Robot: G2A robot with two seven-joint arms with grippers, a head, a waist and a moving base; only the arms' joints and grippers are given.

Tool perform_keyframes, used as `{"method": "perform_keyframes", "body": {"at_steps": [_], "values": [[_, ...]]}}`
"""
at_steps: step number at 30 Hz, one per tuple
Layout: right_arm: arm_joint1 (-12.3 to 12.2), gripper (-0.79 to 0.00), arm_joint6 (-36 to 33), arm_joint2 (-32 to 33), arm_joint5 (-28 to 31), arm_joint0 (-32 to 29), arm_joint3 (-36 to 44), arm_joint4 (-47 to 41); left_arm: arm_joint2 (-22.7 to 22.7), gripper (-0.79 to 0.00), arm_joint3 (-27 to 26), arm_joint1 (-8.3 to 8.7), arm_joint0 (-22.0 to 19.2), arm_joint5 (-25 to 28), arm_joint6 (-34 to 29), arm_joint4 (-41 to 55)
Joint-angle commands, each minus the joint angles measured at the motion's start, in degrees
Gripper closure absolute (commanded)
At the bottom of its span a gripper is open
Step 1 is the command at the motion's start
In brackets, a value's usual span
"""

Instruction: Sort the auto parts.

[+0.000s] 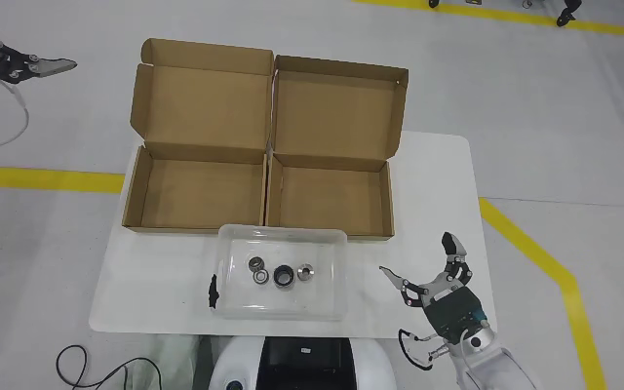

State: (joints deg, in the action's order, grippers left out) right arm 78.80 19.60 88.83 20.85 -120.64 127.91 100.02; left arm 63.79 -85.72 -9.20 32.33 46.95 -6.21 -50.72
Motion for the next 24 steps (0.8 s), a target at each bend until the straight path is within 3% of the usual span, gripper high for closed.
{"method": "perform_keyframes", "body": {"at_steps": [1,11,17,24], "values": [[0.00,-0.784,0.00,0.00,0.00,0.00,0.00,0.00,0.00,-0.784,0.00,0.00,0.00,0.00,0.00,0.00],[-0.12,-0.785,-1.23,-0.51,1.14,0.67,-0.27,1.03,0.00,-0.785,0.00,0.00,0.00,0.00,0.00,0.00],[-0.45,-0.785,-6.68,-4.94,5.57,7.06,-3.78,1.66,0.00,-0.785,0.00,0.00,0.00,0.00,0.00,0.00],[-0.38,-0.785,-14.56,-13.74,12.03,19.51,-10.31,2.56,0.00,-0.785,0.00,0.00,0.00,0.00,0.00,0.00]]}}
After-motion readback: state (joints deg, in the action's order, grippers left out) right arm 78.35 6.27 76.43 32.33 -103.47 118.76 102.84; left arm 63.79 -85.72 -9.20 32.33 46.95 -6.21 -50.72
